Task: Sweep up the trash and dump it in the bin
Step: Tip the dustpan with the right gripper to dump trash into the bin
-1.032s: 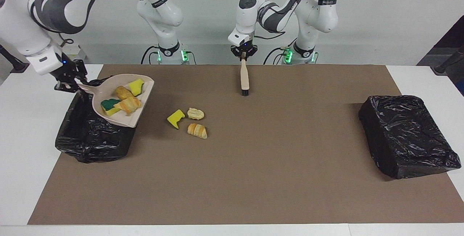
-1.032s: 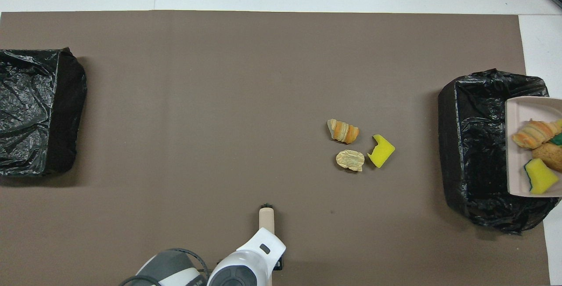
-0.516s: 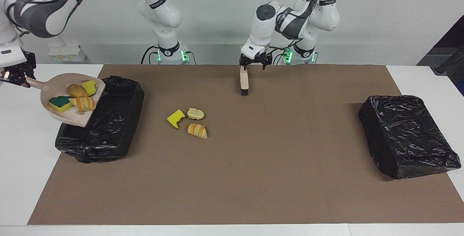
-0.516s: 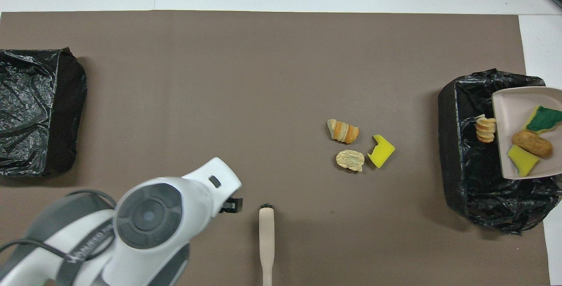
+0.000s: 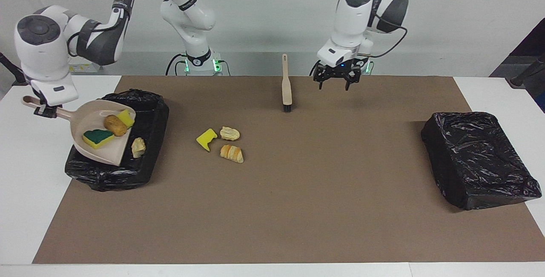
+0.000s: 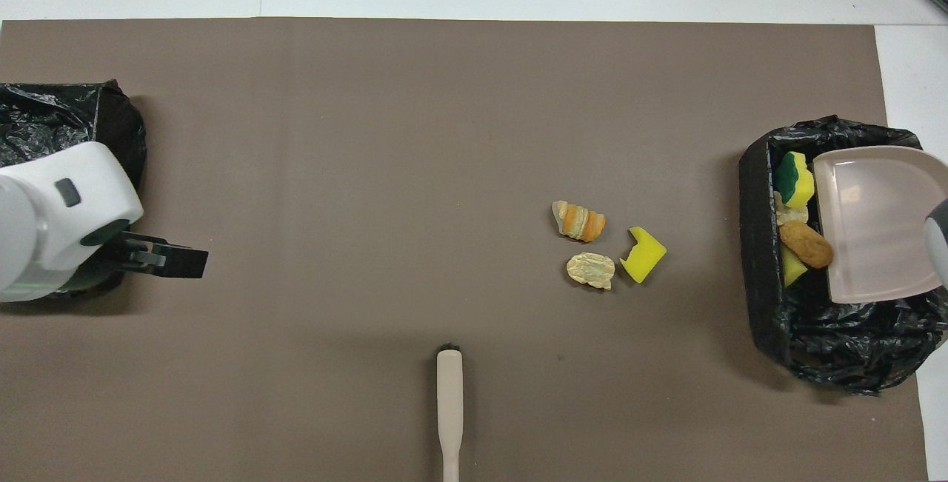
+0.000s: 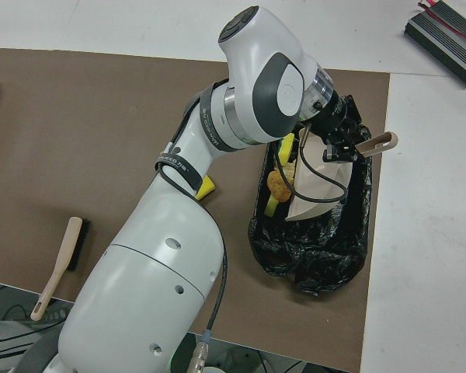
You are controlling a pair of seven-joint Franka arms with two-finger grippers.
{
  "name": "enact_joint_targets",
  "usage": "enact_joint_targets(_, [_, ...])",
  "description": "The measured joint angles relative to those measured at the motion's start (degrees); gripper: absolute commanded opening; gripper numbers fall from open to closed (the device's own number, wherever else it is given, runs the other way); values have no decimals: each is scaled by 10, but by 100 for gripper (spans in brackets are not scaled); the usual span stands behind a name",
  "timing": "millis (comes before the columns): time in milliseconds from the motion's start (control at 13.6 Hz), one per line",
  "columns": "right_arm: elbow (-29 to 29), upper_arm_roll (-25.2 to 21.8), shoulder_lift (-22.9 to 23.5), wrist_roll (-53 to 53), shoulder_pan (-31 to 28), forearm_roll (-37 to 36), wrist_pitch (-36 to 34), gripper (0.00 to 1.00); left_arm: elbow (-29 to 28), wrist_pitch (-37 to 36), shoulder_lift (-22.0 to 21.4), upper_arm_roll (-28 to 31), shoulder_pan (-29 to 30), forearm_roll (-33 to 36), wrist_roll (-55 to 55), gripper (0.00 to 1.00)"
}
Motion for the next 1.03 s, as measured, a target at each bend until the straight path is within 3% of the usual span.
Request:
enact_joint_targets(368, [33, 15, -31, -53, 10, -52, -59, 0, 143, -86, 75, 0, 16, 0, 1, 100])
enact_joint_targets(589, [96, 38, -52, -74, 23, -45, -127, 0, 162, -90, 101, 0, 24, 0, 1, 100])
enact_joint_targets(737, [116, 60, -58, -27, 25, 0, -152, 0, 162, -99, 100, 0, 25, 0, 1, 100])
enact_joint_targets(1032, [120, 75, -66, 220, 31, 166, -157, 0, 162, -103, 98, 0, 26, 0, 1, 100])
